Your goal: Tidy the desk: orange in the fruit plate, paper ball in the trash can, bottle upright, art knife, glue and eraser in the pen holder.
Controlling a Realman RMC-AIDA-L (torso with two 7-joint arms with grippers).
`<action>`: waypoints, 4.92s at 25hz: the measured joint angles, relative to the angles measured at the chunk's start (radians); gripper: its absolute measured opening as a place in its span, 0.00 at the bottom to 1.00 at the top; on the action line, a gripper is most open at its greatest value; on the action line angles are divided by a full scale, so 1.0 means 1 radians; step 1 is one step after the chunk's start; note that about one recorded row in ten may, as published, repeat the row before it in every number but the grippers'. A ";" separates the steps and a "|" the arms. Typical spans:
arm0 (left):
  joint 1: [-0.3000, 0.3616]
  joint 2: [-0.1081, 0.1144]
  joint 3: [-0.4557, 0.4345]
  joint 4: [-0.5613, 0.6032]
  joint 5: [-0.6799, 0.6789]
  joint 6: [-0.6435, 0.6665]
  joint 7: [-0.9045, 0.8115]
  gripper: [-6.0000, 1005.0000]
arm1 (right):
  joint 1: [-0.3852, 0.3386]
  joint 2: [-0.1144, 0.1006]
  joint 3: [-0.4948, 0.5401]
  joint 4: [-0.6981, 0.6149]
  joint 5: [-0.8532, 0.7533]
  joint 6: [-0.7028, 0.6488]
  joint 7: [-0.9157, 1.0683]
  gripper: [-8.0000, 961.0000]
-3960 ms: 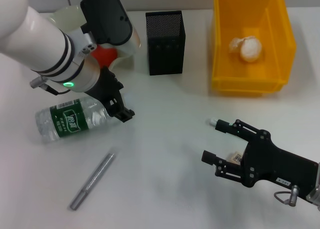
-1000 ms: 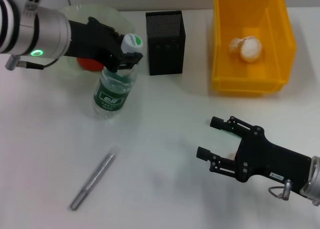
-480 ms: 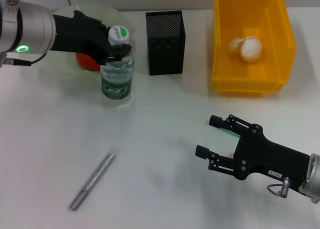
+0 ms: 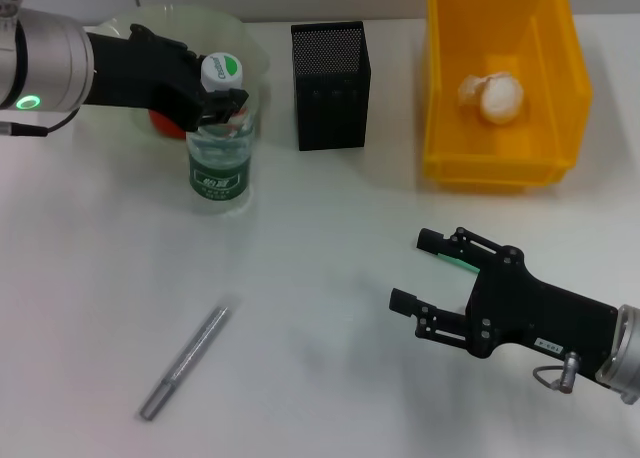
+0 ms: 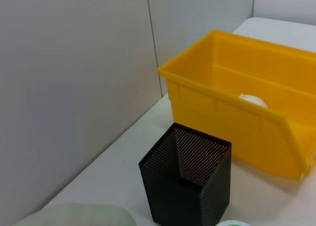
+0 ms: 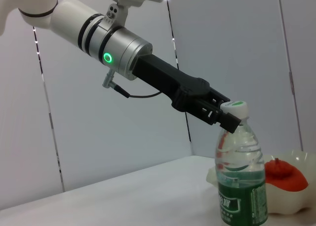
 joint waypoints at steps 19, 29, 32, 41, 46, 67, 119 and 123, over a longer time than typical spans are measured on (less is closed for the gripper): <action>0.033 0.000 -0.025 -0.019 -0.078 -0.008 0.022 0.44 | 0.005 0.000 0.002 0.007 0.000 0.011 0.000 0.83; 0.033 0.000 -0.028 -0.039 -0.081 -0.012 0.023 0.44 | 0.004 0.000 -0.002 0.009 0.000 0.011 0.000 0.83; 0.033 0.000 -0.029 -0.041 -0.082 -0.013 0.023 0.45 | 0.003 0.000 -0.003 0.009 0.000 0.011 0.000 0.83; 0.045 -0.001 -0.024 -0.043 -0.082 -0.035 0.024 0.45 | 0.004 0.000 -0.002 0.022 0.000 0.011 0.000 0.83; 0.048 -0.002 -0.023 -0.042 -0.082 -0.040 0.024 0.45 | 0.002 0.000 -0.002 0.023 0.000 0.011 0.000 0.83; 0.050 0.000 -0.034 -0.033 -0.104 -0.045 0.024 0.60 | 0.010 0.000 0.000 0.022 0.000 0.011 0.000 0.83; 0.160 0.005 -0.223 -0.860 -0.778 0.516 1.142 0.68 | 0.030 -0.013 0.025 -0.863 -0.026 -0.171 1.027 0.82; 0.165 0.004 -0.225 -0.867 -0.781 0.512 1.148 0.68 | 0.055 -0.014 0.024 -1.017 -0.125 -0.187 1.177 0.82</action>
